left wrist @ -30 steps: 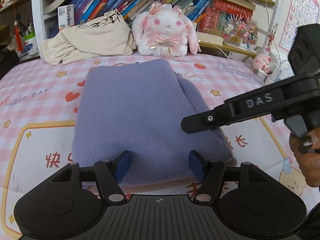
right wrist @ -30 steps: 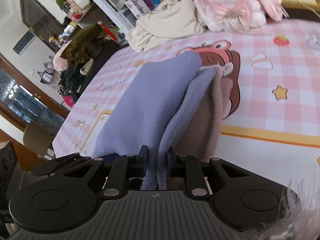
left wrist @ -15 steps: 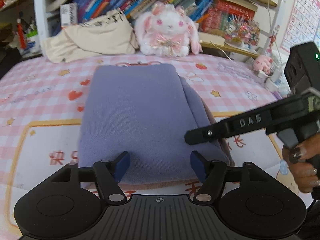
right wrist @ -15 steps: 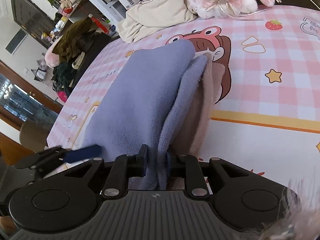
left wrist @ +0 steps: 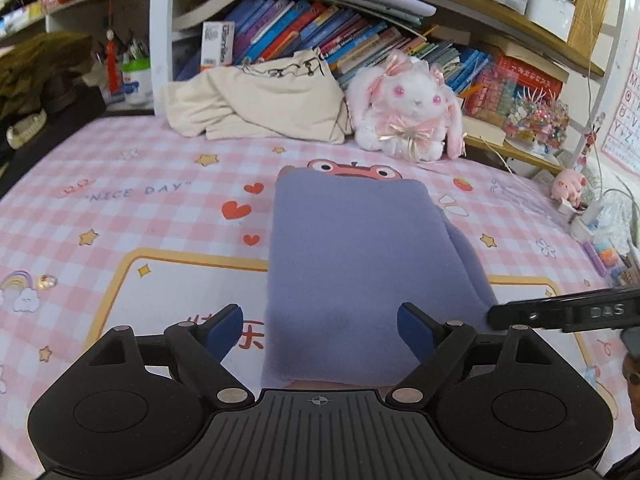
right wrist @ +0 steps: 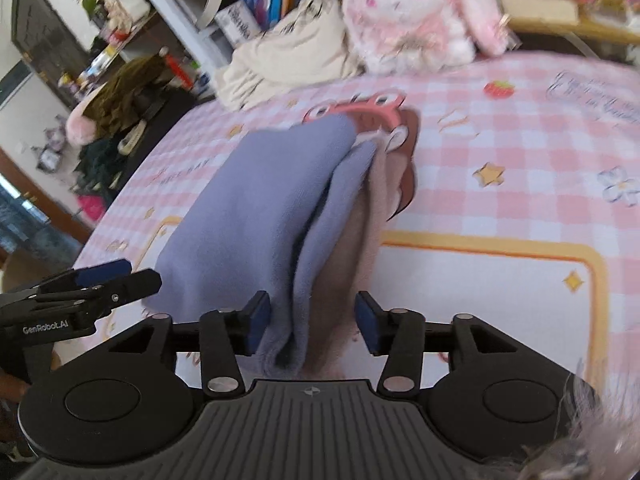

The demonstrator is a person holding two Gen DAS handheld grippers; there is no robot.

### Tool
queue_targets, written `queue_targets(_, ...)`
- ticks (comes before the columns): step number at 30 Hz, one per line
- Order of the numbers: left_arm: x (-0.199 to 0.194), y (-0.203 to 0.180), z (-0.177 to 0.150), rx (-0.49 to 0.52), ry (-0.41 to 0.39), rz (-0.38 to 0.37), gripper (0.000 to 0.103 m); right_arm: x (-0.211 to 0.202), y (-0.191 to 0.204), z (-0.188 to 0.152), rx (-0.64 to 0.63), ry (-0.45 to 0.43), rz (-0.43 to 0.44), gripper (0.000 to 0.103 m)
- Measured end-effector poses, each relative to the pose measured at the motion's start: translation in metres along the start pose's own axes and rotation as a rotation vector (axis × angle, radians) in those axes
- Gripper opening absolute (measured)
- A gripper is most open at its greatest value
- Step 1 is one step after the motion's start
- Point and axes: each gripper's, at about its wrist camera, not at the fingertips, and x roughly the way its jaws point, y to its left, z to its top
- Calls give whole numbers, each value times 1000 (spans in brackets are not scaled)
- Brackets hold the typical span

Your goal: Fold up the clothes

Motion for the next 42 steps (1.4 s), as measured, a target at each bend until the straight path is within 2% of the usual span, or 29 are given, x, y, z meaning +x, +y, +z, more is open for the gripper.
queue_targets(2,7,8,2,-7,22,-32,87,-5,3,-2,19,-29,-46,55)
queue_targets(4,15,19,5,-54,54,-82,87,-9,3,-4,62,-50,-84,73)
queue_targets(6,24,30,7,-102,85,-131,87,-8,0,-6,131,-57,-94,78)
queue_targets(11,47,58,14,-221,163,-256,87,1,-7,-11,294,-52,-102,80)
queue_targets(16,74,82,16,-369,245,-384,86,15,-9,-15,406,-5,-67,80)
queue_targets(20,89,85,16,-398,286,-444,86,24,-9,-15,454,-6,-80,80)
queue_targets(24,98,82,18,-391,289,-461,84,29,-10,-11,478,-39,-70,79)
queue_targets(25,100,81,19,-391,287,-466,84,31,-10,-10,486,-38,-62,76)
queue_targets(27,103,79,21,-387,281,-465,84,37,-10,-8,502,-26,-40,60)
queue_targets(28,103,78,22,-383,278,-460,82,39,-6,-7,482,-23,-55,59)
queue_targets(29,103,76,23,-372,274,-449,76,40,-2,-5,461,-21,-72,56)
queue_targets(32,94,65,23,-259,268,-390,66,40,19,-1,315,-19,-139,43)
queue_targets(33,89,59,24,-206,260,-372,65,39,28,0,252,-27,-164,37)
queue_targets(35,77,44,26,-103,234,-344,64,36,48,1,104,-34,-217,32)
queue_targets(36,73,39,27,-69,228,-341,64,36,57,0,39,-30,-236,32)
queue_targets(38,71,40,28,-60,248,-346,65,35,62,-4,-3,-7,-241,32)
queue_targets(39,73,44,27,-78,269,-356,65,34,57,-6,30,4,-224,32)
queue_targets(41,79,56,25,-130,311,-382,67,33,41,-7,128,25,-179,40)
queue_targets(42,82,61,24,-158,327,-396,68,32,33,-7,190,27,-157,47)
